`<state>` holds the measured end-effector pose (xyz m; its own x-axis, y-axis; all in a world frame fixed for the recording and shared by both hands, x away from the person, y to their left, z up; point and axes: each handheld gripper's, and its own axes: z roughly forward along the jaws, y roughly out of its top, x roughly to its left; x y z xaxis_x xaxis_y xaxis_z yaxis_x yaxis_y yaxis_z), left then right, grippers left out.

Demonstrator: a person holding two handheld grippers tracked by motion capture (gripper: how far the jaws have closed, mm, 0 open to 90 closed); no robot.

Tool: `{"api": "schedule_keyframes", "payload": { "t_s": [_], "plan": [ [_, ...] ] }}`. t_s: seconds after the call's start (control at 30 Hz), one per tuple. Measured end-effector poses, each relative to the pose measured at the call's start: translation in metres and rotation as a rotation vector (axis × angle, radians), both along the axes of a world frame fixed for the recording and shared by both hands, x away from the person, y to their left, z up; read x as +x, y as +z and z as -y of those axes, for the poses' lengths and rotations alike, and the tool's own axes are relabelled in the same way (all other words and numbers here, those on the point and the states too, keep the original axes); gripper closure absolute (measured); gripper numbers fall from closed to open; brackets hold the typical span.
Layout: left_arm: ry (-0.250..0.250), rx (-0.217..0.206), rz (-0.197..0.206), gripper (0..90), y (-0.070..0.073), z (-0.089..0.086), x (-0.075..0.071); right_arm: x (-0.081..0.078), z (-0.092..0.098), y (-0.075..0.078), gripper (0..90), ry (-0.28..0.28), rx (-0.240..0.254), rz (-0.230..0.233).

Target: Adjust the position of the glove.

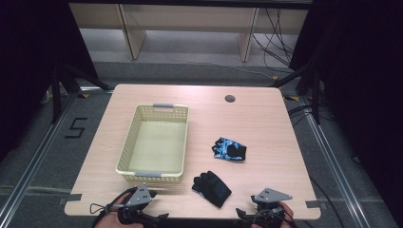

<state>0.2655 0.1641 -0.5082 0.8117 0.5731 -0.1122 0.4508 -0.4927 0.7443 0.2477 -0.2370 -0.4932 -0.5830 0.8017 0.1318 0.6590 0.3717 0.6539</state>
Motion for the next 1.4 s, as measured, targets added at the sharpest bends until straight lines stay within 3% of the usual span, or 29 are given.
{"api": "schedule_keyframes", "payload": {
  "t_s": [0.03,0.1,0.17,0.27,0.3,0.33,0.4,0.43,0.47,0.6,0.63,0.7,0.8,0.83,0.93,0.97,1.03,1.1,1.23,1.33,1.37,1.4],
  "plan": [
    [-0.008,0.017,0.003,16.8,0.001,-0.001,0.001,0.001,0.001,-0.001,30.6,0.011,-0.004,0.012],
    [0.0,0.002,0.002,16.8,0.0,0.0,0.0,0.002,0.001,0.0,31.5,0.035,0.007,0.017],
    [0.002,0.0,0.003,16.8,0.0,0.0,0.0,0.001,0.0,0.0,31.7,0.018,0.002,0.03],
    [-0.003,0.007,0.0,16.8,0.0,0.0,0.0,0.001,-0.002,0.001,31.9,0.035,0.009,0.016],
    [-0.02,0.016,0.017,16.8,0.001,-0.001,0.001,0.003,-0.002,0.0,32.0,0.052,-0.005,0.054],
    [0.0,0.005,-0.001,16.8,0.0,0.0,0.0,0.002,-0.004,0.001,31.9,0.049,0.002,0.04],
    [-0.001,0.005,0.001,16.9,0.0,0.0,0.0,0.002,-0.005,0.002,31.5,0.037,0.014,0.043],
    [-0.008,0.019,0.003,16.9,0.001,-0.001,0.001,0.003,-0.008,0.002,31.0,0.024,0.033,0.023],
    [-0.009,0.02,0.004,16.9,0.001,-0.001,0.001,0.004,-0.008,0.001,31.6,0.045,0.039,0.032],
    [0.007,-0.011,-0.005,16.9,0.0,0.002,0.0,0.004,-0.015,0.005,35.8,0.062,0.042,0.038],
    [-0.001,0.02,0.004,16.9,0.0,0.0,0.001,0.005,-0.022,0.007,44.7,0.09,0.064,0.051],
    [-0.007,0.03,0.009,16.9,0.001,-0.001,0.002,0.007,-0.029,0.008,49.7,0.115,0.073,0.062],
    [-0.005,0.027,0.01,16.9,0.0,-0.001,0.002,0.008,-0.037,0.008,55.3,0.136,0.059,0.078],
    [-0.015,0.026,0.018,16.9,0.001,-0.001,0.003,0.009,-0.046,0.009,63.7,0.179,0.042,0.074],
    [-0.006,0.012,0.014,17.0,0.001,-0.001,0.003,0.009,-0.054,0.01,70.6,0.208,0.023,0.089],
    [0.001,0.006,0.005,17.0,0.0,0.0,0.002,0.011,-0.062,0.01,79.7,0.247,-0.015,0.107],
    [-0.007,0.01,0.015,17.0,0.0,0.0,0.003,0.014,-0.069,0.01,85.8,0.281,-0.054,0.111],
    [-0.007,0.009,0.015,17.0,0.0,0.0,0.003,0.019,-0.075,0.008,88.4,0.302,-0.065,0.128],
    [-0.01,0.013,0.011,17.0,0.0,-0.001,0.003,0.022,-0.083,0.004,90.0,0.334,-0.083,0.094],
    [0.002,0.004,-0.001,17.0,0.0,0.0,0.002,0.024,-0.086,0.0,90.0,0.33,-0.095,0.101],
    [-0.022,0.031,0.019,17.0,0.001,-0.002,0.003,0.025,-0.085,0.001,90.0,0.356,-0.092,0.096],
    [-0.013,0.008,0.013,17.0,0.0,-0.001,0.002,0.025,-0.086,-0.001,90.0,0.338,-0.086,0.095]
  ]
}}
